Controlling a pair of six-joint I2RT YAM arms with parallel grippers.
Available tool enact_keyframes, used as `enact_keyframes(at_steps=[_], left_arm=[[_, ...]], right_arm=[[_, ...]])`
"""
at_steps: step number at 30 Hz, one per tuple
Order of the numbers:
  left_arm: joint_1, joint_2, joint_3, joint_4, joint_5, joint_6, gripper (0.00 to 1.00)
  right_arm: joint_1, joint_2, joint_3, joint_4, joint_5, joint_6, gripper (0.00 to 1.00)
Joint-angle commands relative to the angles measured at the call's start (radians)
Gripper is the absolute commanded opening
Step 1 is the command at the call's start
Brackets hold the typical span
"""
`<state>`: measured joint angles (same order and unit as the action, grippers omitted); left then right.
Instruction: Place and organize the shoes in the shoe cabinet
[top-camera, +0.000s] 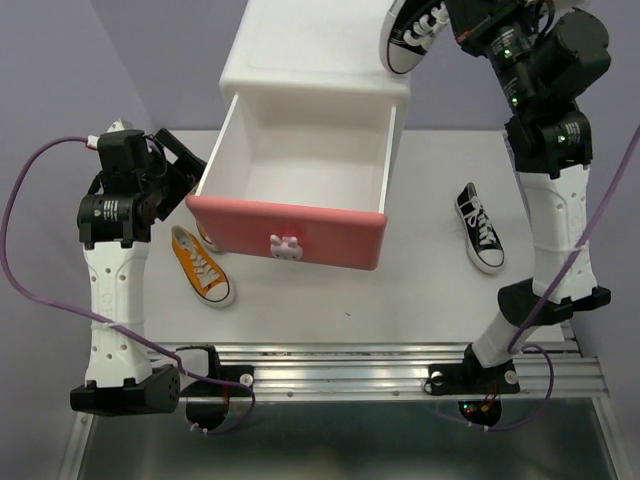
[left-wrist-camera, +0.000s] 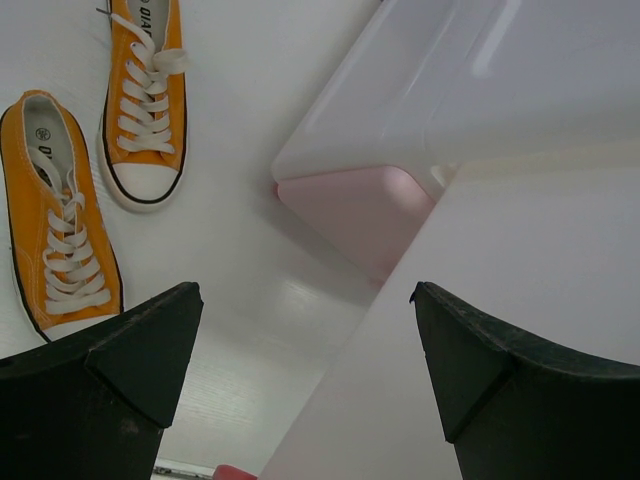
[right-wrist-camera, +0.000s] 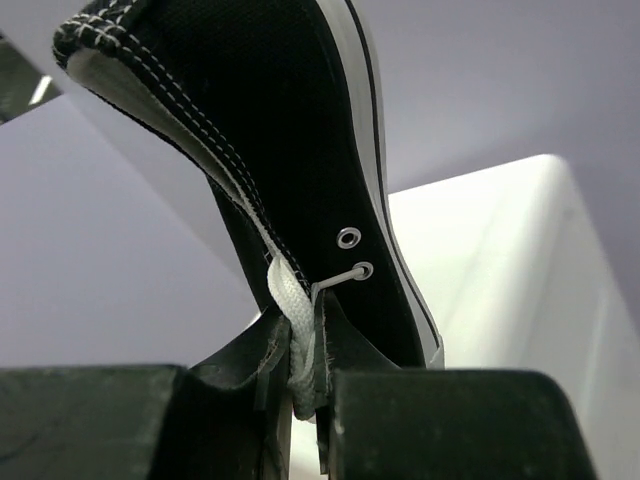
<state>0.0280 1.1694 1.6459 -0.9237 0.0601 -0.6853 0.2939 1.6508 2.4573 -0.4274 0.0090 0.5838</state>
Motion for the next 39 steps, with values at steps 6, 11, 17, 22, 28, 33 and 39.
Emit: enact_keyframes(at_steps=[6, 11, 17, 22, 28, 33, 39], left_arm=[[0.006, -0.025, -0.024, 0.028, -0.011, -0.003, 0.99], [0.006, -0.036, -0.040, 0.029, -0.019, -0.023, 0.99], [0.006, -0.050, -0.073, 0.042, -0.020, -0.049, 0.99], [0.006, -0.057, -0.087, 0.048, -0.026, -0.057, 0.99], [0.006, -0.074, -0.118, 0.051, -0.029, -0.065, 0.99], [0.006, -0.091, -0.135, 0.045, -0.028, -0.063, 0.99], [0.006, -0.093, -0.129, 0.036, -0.036, -0.049, 0.99]], right_arm=[[0.273, 0.069, 0.072, 0.303, -0.145, 0.084, 0.01], [0.437, 0.104, 0.069, 0.285, -0.162, 0.087, 0.01], [0.588, 0.107, 0.029, 0.265, -0.104, 0.067, 0.01], [0.701, 0.119, 0.032, 0.138, 0.069, -0.007, 0.01], [0.793, 0.080, -0.073, 0.067, 0.282, -0.022, 0.00], [0.814, 0.084, -0.095, -0.014, 0.400, 0.001, 0.01], [0.814, 0.083, -0.115, -0.043, 0.468, 0.023, 0.00]])
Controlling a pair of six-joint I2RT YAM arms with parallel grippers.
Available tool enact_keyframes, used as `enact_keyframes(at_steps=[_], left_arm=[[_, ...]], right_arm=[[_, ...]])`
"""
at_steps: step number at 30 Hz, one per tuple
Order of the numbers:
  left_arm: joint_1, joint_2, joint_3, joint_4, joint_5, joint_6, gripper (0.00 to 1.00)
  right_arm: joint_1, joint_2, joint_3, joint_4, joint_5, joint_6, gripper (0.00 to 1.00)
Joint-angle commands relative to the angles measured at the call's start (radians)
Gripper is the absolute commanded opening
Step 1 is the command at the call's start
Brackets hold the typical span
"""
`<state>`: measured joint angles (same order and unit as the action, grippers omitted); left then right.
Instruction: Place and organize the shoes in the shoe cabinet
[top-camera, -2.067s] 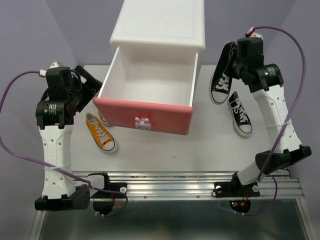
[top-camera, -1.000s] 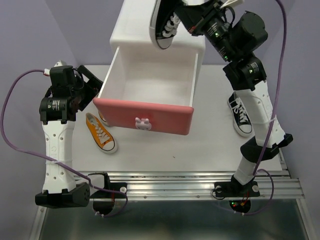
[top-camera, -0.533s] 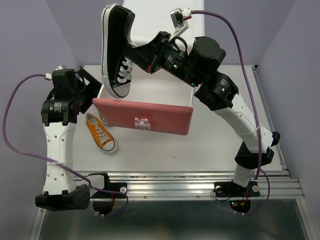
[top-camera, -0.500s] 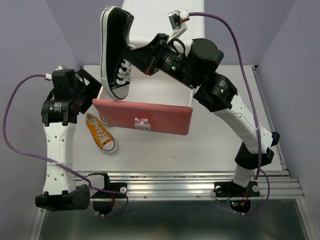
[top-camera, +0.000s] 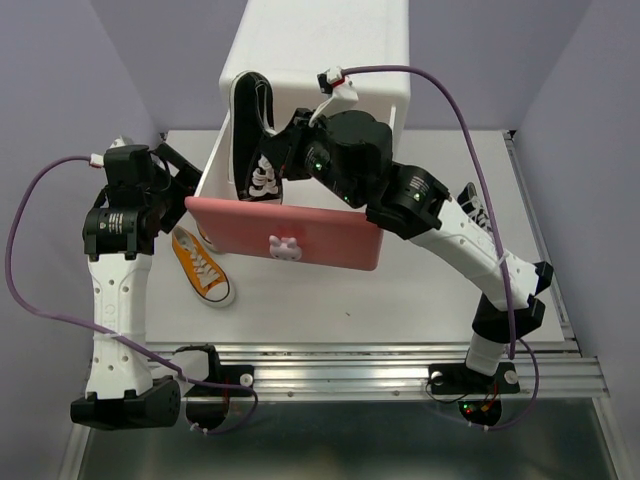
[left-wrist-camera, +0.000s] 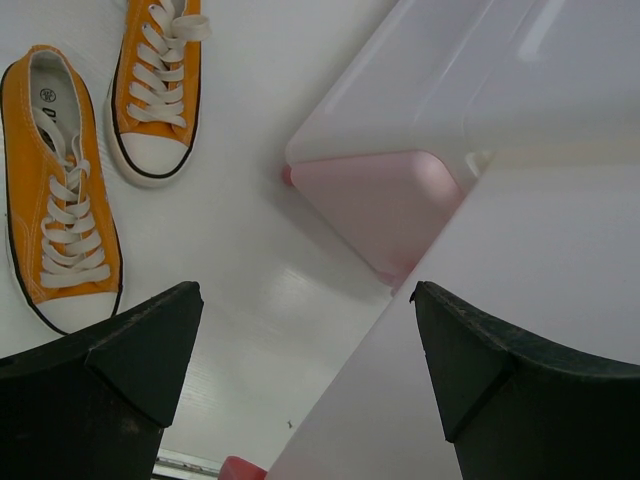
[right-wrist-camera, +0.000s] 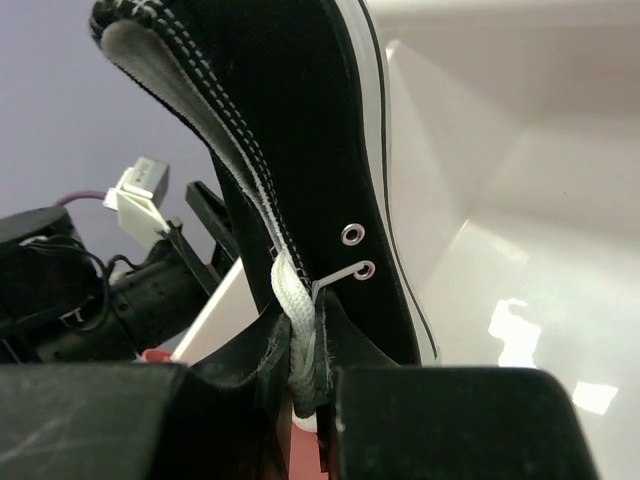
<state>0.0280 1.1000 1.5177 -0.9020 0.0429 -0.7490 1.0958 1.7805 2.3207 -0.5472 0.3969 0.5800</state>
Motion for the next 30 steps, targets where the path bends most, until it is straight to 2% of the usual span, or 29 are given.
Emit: enact_keyframes(at_steps=[1, 18, 24, 30], left_arm=[[0.007, -0.023, -0.002, 0.015, -0.017, 0.014, 0.99], [0.006, -0.026, -0.031, 0.028, -0.024, 0.020, 0.99], [0.007, -0.037, -0.048, 0.035, -0.024, 0.011, 0.99], [0.007, -0.037, -0.048, 0.038, -0.032, 0.011, 0.99]], right_arm=[[0.012, -0.044, 0.022, 0.066, 0.079, 0.030, 0.01], [0.030, 0.000, 0.029, -0.145, 0.178, 0.237, 0.01], [0.030, 0.037, 0.063, -0.164, 0.155, 0.273, 0.01], [0.030, 0.053, 0.077, -0.178, 0.240, 0.314, 0.01]])
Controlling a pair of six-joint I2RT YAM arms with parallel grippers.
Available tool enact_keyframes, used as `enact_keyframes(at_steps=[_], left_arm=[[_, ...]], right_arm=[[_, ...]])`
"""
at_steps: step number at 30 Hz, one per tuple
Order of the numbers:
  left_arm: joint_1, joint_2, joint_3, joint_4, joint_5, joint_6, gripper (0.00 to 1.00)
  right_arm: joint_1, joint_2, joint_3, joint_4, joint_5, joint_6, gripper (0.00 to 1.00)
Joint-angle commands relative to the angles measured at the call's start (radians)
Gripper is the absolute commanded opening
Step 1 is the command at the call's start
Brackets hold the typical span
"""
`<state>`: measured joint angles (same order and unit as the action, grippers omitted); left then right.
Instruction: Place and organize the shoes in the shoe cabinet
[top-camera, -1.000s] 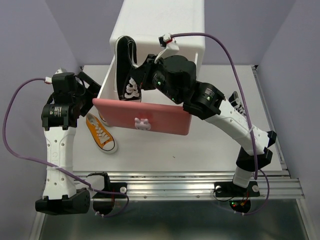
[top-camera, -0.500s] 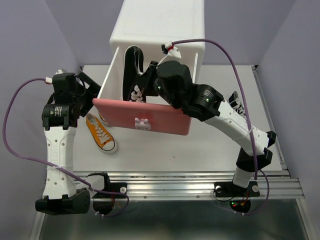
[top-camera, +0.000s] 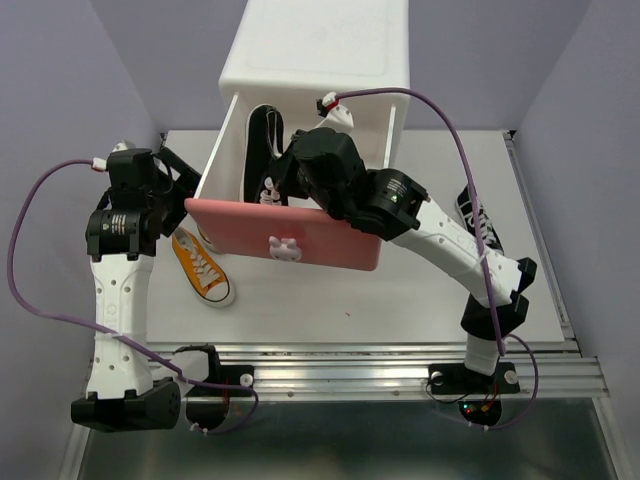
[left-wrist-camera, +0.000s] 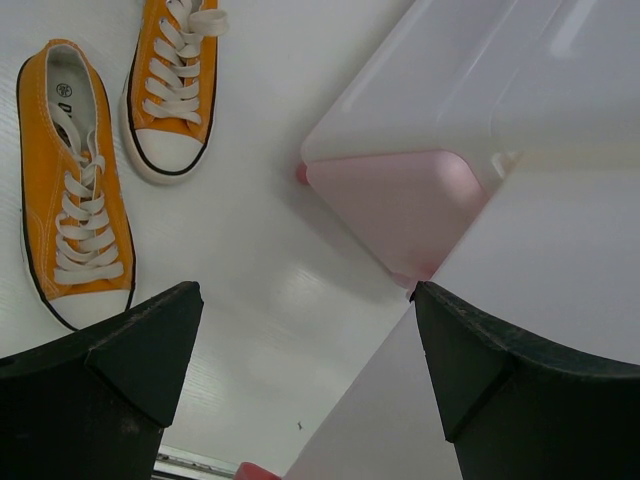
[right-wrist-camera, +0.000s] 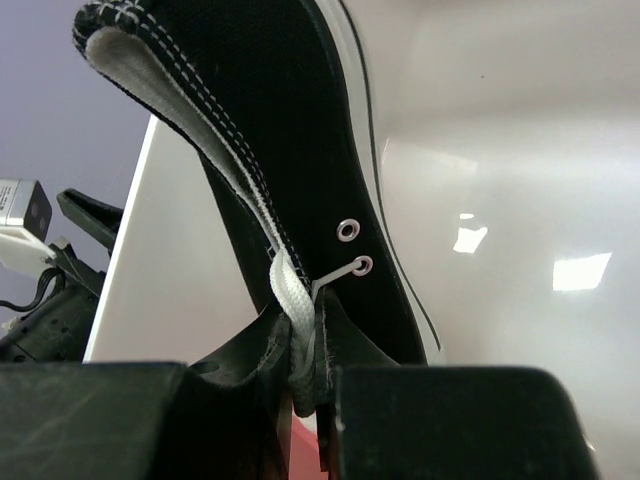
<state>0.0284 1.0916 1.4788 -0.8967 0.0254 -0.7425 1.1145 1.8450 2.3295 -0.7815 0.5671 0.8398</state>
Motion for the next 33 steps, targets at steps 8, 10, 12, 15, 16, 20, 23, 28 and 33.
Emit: enact_keyframes(at_steps=[8, 10, 12, 15, 16, 20, 23, 28, 33], left_arm=[[0.007, -0.021, 0.000, 0.033, -0.016, 0.012, 0.99], [0.005, -0.021, 0.000, 0.033, -0.015, 0.012, 0.99], [0.005, -0.019, -0.003, 0.035, -0.015, 0.012, 0.99], [0.007, -0.021, -0.008, 0.036, -0.047, 0.011, 0.99], [0.007, -0.021, -0.009, 0.036, -0.050, 0.011, 0.99], [0.007, -0.024, -0.014, 0.038, -0.059, 0.012, 0.99], [0.007, -0.025, -0.017, 0.036, -0.064, 0.011, 0.99], [0.005, -0.024, -0.023, 0.036, -0.070, 0.011, 0.99], [0.005, -0.027, -0.032, 0.041, -0.076, 0.003, 0.99]], right_arm=[[0.011, 0.019, 0.082, 0.053, 0.057, 0.097, 0.01], [0.001, 0.025, 0.077, 0.053, 0.051, 0.117, 0.01], [-0.019, 0.029, 0.077, 0.048, 0.043, 0.154, 0.01], [-0.039, 0.043, 0.090, 0.048, 0.010, 0.183, 0.01], [-0.056, 0.057, 0.096, 0.048, 0.002, 0.189, 0.00], [-0.088, 0.089, 0.137, 0.050, -0.019, 0.170, 0.01], [-0.097, 0.092, 0.137, 0.048, -0.021, 0.150, 0.01], [-0.107, 0.088, 0.107, 0.050, -0.023, 0.137, 0.01], [-0.116, 0.109, 0.126, 0.048, -0.062, 0.105, 0.01]])
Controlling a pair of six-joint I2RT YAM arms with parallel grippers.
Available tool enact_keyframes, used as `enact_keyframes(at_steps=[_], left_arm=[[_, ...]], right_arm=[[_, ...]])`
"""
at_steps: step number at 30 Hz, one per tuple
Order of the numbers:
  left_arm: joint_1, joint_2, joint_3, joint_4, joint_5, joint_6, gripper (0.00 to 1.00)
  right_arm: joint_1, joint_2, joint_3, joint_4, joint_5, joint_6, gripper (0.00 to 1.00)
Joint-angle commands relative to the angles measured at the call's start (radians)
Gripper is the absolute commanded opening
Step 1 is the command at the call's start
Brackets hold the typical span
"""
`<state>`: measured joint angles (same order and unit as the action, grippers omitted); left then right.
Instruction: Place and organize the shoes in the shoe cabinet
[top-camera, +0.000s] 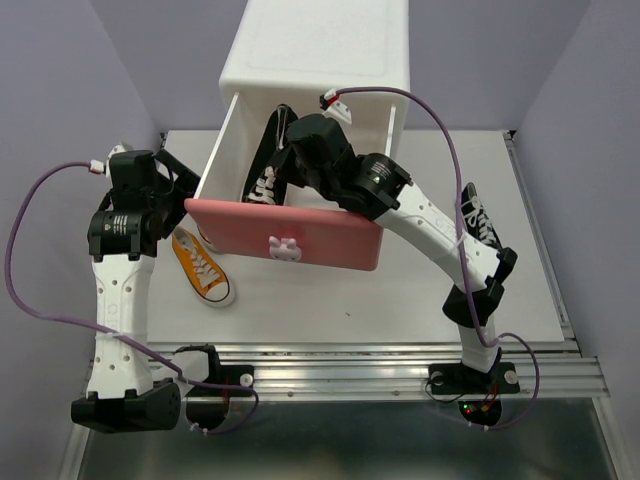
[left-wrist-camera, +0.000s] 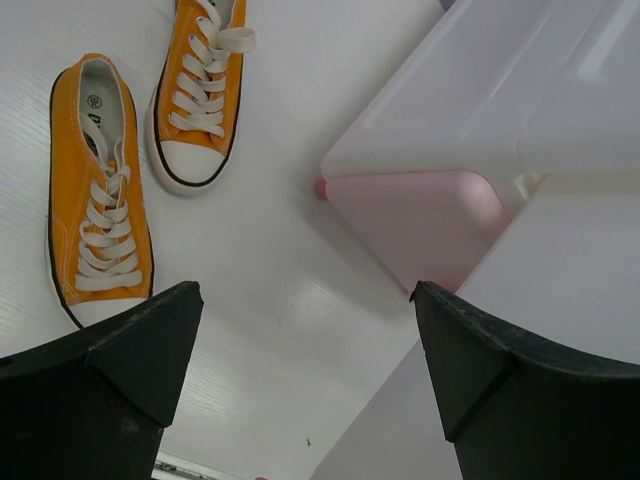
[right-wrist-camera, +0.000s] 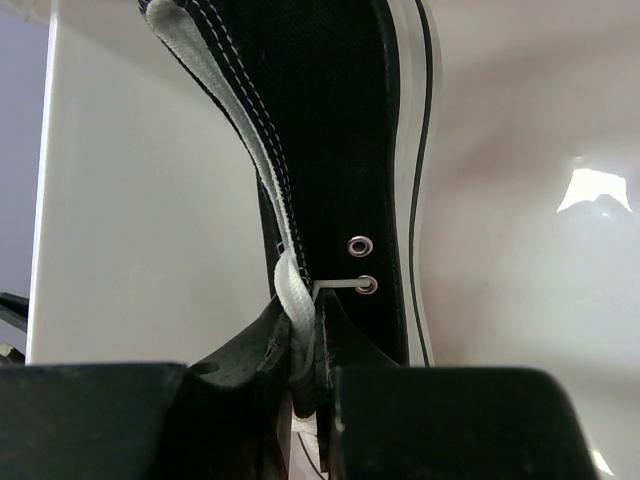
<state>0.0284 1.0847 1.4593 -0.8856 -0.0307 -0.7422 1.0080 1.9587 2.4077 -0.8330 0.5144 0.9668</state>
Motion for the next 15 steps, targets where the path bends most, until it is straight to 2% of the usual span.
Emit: enact_keyframes(at_steps=[1, 15], left_arm=[[0.005, -0.020, -0.014, 0.031, -0.021, 0.001, 0.99], [0.005, -0.019, -0.020, 0.034, -0.026, 0.000, 0.99]], right_arm=[[-0.019, 0.003, 0.051, 0.100, -0.014, -0.028, 0.02], [-0.055, 0.035, 0.064, 0.123, -0.108, -0.051, 0.11]])
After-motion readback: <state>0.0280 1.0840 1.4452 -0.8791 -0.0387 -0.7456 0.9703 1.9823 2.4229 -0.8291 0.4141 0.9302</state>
